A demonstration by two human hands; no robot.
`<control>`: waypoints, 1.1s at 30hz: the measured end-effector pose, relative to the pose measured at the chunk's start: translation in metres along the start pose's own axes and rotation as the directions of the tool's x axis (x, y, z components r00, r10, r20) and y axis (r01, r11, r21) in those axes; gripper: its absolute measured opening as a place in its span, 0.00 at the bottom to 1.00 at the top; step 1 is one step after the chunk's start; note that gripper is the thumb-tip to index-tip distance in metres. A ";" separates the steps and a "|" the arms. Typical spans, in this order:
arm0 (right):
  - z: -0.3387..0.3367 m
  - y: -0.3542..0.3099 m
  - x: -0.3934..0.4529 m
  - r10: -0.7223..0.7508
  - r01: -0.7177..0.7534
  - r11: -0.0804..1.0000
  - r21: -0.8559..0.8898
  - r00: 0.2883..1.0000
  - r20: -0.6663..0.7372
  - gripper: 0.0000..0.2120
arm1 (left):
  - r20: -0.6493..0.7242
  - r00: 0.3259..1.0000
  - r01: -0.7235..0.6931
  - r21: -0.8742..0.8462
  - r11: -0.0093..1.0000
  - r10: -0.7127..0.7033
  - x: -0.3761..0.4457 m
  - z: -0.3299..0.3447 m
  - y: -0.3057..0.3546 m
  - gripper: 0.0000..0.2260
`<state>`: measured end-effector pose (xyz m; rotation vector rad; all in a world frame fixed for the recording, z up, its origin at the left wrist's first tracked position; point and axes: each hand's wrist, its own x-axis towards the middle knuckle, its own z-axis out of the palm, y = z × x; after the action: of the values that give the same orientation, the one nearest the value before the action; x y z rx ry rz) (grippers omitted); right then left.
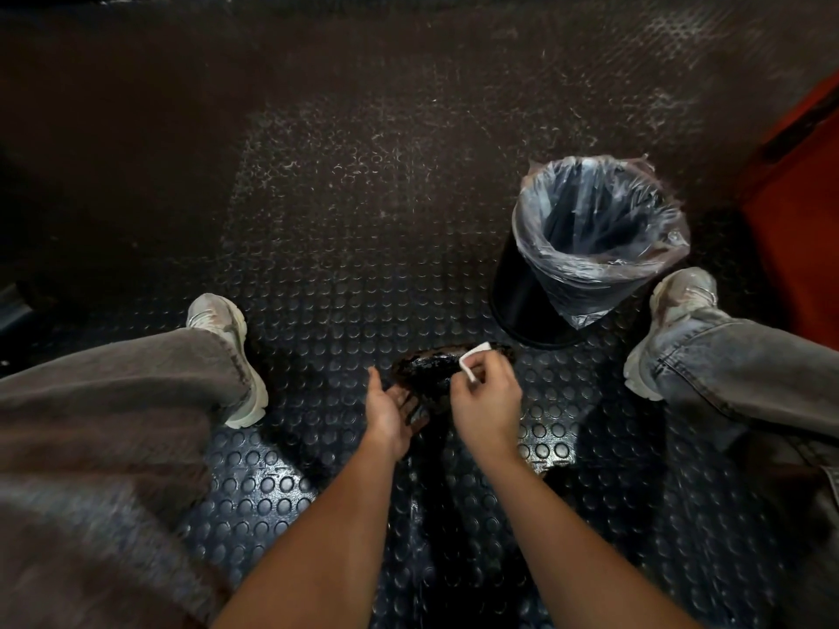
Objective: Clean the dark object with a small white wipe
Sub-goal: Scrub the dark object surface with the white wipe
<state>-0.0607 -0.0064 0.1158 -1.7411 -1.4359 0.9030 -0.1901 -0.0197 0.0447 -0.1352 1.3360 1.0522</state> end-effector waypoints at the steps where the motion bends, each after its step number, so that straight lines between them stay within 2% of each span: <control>1: 0.001 0.004 -0.002 -0.021 0.023 0.999 -0.041 0.999 0.039 0.06 | 0.000 1.000 0.002 -0.002 1.000 -0.002 0.000 0.000 0.001 0.37; 3: 0.000 0.010 -0.002 0.017 -0.013 0.997 -0.079 0.999 0.048 0.06 | -0.007 1.000 0.004 -0.009 1.000 -0.004 -0.001 0.001 0.002 0.36; 5: -0.003 0.016 0.001 0.168 -0.168 0.986 -0.017 0.986 -0.010 0.07 | -0.018 1.000 0.001 -0.017 1.000 -0.001 0.000 0.000 0.002 0.37; 7: -0.007 0.019 0.008 0.374 -0.363 0.925 0.117 0.922 -0.098 0.07 | -0.022 1.000 -0.010 -0.012 1.000 0.010 0.000 -0.001 0.002 0.38; 9: -0.011 0.020 0.014 0.447 -0.414 0.888 0.200 0.880 -0.164 0.07 | -0.028 1.000 -0.015 -0.012 1.000 0.015 0.000 -0.002 0.002 0.38; 12: -0.012 0.009 0.015 0.363 -0.329 0.925 0.188 0.914 -0.184 0.05 | -0.043 0.999 -0.019 -0.010 1.000 0.019 -0.001 0.000 0.002 0.37; 14: -0.008 -0.001 0.009 0.225 -0.202 0.968 0.147 0.961 -0.162 0.05 | -0.031 0.999 -0.017 -0.014 1.000 0.017 -0.001 0.002 0.001 0.36; 16: -0.002 -0.005 0.002 0.044 -0.039 0.997 0.062 0.995 -0.084 0.05 | -0.007 1.000 -0.017 -0.007 1.000 0.017 -0.003 0.003 0.001 0.37; 18: 0.003 -0.001 -0.002 -0.049 0.049 0.999 -0.009 0.999 0.008 0.05 | 0.003 1.000 -0.018 0.000 1.000 0.018 -0.003 0.002 0.001 0.37; 20: 0.003 0.006 -0.004 -0.012 0.013 0.999 -0.035 0.999 0.051 0.06 | 0.000 1.000 -0.016 0.004 1.000 0.016 -0.004 0.003 0.002 0.37; 23: -0.003 0.011 0.000 0.198 -0.198 0.979 0.051 0.980 -0.013 0.06 | -0.024 1.000 -0.013 -0.009 1.000 0.012 -0.003 0.002 0.002 0.37; 25: -0.007 0.012 0.007 0.397 -0.377 0.910 0.173 0.912 -0.101 0.05 | -0.031 0.999 -0.018 -0.003 1.000 0.018 -0.002 0.001 0.002 0.38; 27: -0.011 0.011 0.014 0.488 -0.442 0.861 0.251 0.858 -0.160 0.06 | -0.030 0.999 -0.025 0.001 1.000 0.025 -0.002 0.000 0.002 0.38; 30: -0.013 0.003 0.017 0.416 -0.372 0.900 0.229 0.889 -0.192 0.07 | -0.029 0.999 -0.023 0.000 1.000 0.023 -0.003 0.000 0.003 0.36; 33: -0.008 -0.006 0.008 0.165 -0.150 0.984 0.097 0.973 -0.162 0.06 | -0.016 1.000 -0.005 0.002 1.000 0.006 -0.005 0.003 0.001 0.35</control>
<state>-0.0560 0.0013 0.1245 -1.8408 -1.1477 0.8618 -0.1877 -0.0196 0.0505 -0.1389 1.3521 1.0565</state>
